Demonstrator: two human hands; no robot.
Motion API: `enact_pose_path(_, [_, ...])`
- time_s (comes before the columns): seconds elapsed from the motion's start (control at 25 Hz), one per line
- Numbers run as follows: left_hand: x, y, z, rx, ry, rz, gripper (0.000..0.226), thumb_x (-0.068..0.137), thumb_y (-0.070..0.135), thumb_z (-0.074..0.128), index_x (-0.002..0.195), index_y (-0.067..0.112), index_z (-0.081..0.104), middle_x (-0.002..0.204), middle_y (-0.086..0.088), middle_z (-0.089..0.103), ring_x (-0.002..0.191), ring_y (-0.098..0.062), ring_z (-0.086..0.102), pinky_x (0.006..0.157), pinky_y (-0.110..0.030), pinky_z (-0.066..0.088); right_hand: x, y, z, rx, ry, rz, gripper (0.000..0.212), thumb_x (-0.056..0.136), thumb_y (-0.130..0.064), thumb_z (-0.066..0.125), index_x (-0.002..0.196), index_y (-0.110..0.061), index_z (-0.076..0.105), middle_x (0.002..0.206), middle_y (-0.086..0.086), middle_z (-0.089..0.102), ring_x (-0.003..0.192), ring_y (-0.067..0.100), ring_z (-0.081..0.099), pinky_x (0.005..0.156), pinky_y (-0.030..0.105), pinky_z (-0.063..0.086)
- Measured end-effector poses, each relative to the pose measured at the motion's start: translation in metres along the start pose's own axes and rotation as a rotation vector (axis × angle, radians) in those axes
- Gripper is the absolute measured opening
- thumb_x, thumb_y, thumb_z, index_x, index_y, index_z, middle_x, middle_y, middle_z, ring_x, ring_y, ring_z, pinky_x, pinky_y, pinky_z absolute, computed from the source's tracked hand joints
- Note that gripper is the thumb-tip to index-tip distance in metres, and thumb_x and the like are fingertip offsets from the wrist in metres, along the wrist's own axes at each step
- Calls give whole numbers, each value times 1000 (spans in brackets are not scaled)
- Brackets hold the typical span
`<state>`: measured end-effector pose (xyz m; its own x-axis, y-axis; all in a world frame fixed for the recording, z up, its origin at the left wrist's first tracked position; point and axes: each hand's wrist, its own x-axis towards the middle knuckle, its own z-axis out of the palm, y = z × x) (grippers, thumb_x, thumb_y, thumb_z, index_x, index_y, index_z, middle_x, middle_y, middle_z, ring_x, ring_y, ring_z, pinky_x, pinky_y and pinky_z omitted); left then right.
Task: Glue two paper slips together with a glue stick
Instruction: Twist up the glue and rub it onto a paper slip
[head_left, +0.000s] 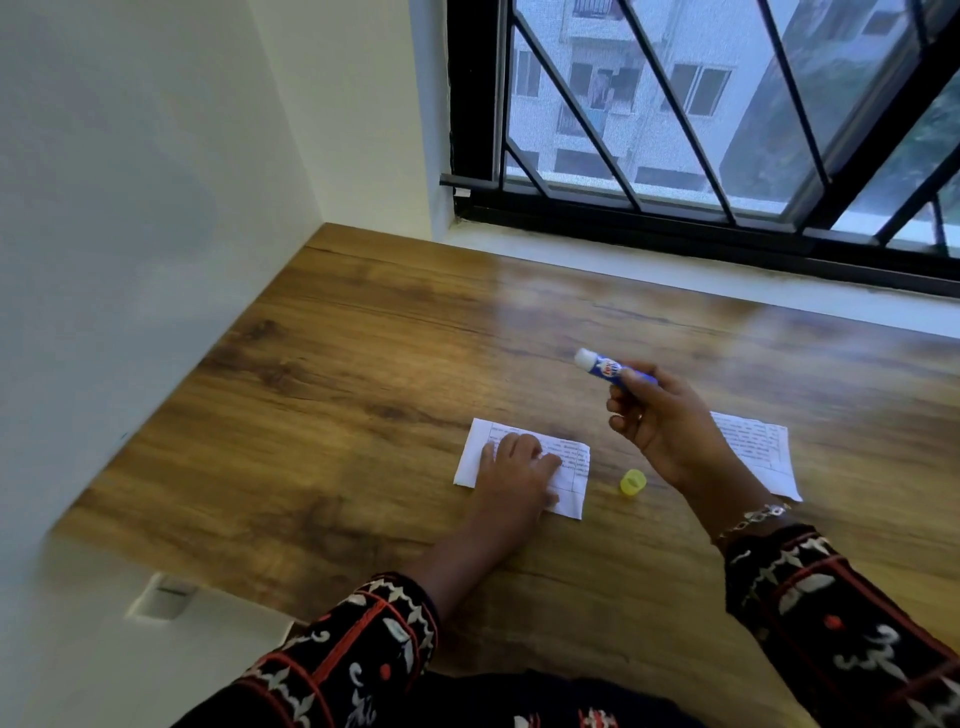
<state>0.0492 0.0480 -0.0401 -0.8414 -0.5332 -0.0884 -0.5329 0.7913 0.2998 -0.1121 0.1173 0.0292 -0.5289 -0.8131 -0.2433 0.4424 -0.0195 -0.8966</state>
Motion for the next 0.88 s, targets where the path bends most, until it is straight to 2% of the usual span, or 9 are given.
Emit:
enact_pose_path(0.16, [-5,-3,6,-7,-26,-31,45,94,31,43,137,26,33,152,-8,21,142,-24,11,113,-59,-1,20,3,30,-440,-123,-61,13,80,-4,63,83,-17,64,68,3,57,53,11,52,46,19,46])
enact_pose_path(0.44, [-5,-3,-1,-5,-95,-14,47,91,33,47,136,25,34,149,-8,21,139,-28,13,113,-62,0,49,18,73,-1061,-321,-206,16,77,-9,66,93,-7,63,86,9,60,62,11,51,49,16,45])
enact_pose_path(0.68, [-4,-3,-3,-7,-95,-19,47,91,32,49,135,24,36,146,-9,25,138,-29,18,113,-62,4,59,26,82,-1316,-414,-270,16,76,-11,65,91,-6,64,94,15,66,79,24,56,72,39,47])
enact_pose_path(0.88, [-2,-2,-3,-13,-90,-24,47,89,32,52,134,24,39,145,-8,29,136,-28,22,113,-62,5,60,28,82,-1316,-424,-284,15,75,-10,65,90,-6,65,84,3,60,77,17,53,71,33,45])
